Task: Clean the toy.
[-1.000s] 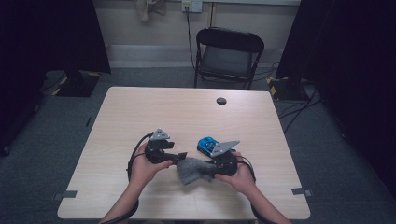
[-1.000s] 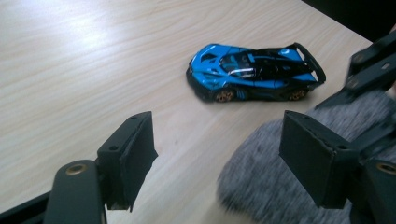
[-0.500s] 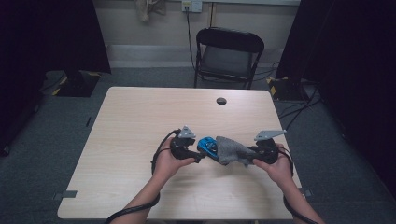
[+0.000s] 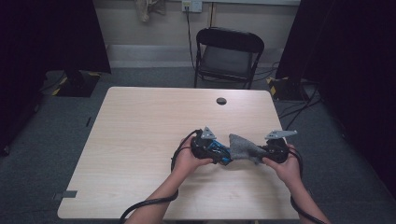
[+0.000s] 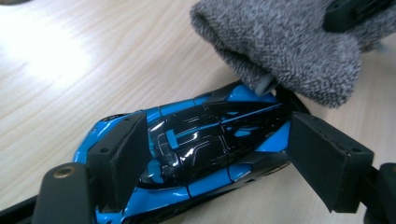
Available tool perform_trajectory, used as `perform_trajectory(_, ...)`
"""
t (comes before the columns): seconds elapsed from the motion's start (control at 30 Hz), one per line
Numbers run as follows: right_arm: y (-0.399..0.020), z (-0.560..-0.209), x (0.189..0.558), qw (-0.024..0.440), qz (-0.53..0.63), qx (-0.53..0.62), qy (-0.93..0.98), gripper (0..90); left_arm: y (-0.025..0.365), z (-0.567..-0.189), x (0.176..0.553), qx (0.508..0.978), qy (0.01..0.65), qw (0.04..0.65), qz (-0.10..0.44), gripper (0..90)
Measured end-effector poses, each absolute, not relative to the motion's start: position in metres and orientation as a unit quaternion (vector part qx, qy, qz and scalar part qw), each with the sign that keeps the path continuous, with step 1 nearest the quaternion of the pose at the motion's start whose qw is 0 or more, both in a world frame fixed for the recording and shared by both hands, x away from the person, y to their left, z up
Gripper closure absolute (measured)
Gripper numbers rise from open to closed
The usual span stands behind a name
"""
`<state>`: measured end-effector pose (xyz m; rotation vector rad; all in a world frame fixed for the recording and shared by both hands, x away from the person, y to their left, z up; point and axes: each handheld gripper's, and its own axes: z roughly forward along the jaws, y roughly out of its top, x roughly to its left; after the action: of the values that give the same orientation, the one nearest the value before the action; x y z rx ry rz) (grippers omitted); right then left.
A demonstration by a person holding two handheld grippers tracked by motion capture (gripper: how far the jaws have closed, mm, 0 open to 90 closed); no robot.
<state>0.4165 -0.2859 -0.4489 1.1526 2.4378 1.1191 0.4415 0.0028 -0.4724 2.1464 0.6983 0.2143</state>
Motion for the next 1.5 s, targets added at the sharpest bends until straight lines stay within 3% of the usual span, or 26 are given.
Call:
perform_trajectory(0.53,-0.305,-0.469,0.400,0.131,0.334,0.412,0.838,67.5,-0.001,-0.485,0.452,0.855,0.287,0.419,0.102,9.9)
perform_trajectory(0.8,-0.294,-0.473,0.397,0.146,0.327,0.389,0.849,39.1,-0.001,-0.484,0.452,0.856,0.289,0.417,0.101,10.8)
perform_trajectory(0.93,-0.286,-0.466,0.401,0.150,0.331,0.366,0.857,38.6,-0.003,-0.481,0.450,0.858,0.272,0.425,0.096,15.2)
perform_trajectory(1.1,-0.274,-0.479,0.409,0.136,0.315,0.359,0.868,43.6,-0.012,-0.484,0.451,0.860,0.257,0.429,0.101,14.7)
perform_trajectory(1.3,-0.272,-0.479,0.407,0.121,0.318,0.362,0.868,64.9,-0.019,-0.492,0.454,0.855,0.257,0.441,0.095,6.2)
perform_trajectory(1.5,-0.277,-0.474,0.403,0.094,0.328,0.375,0.862,70.5,-0.017,-0.492,0.454,0.851,0.264,0.445,0.092,7.7)
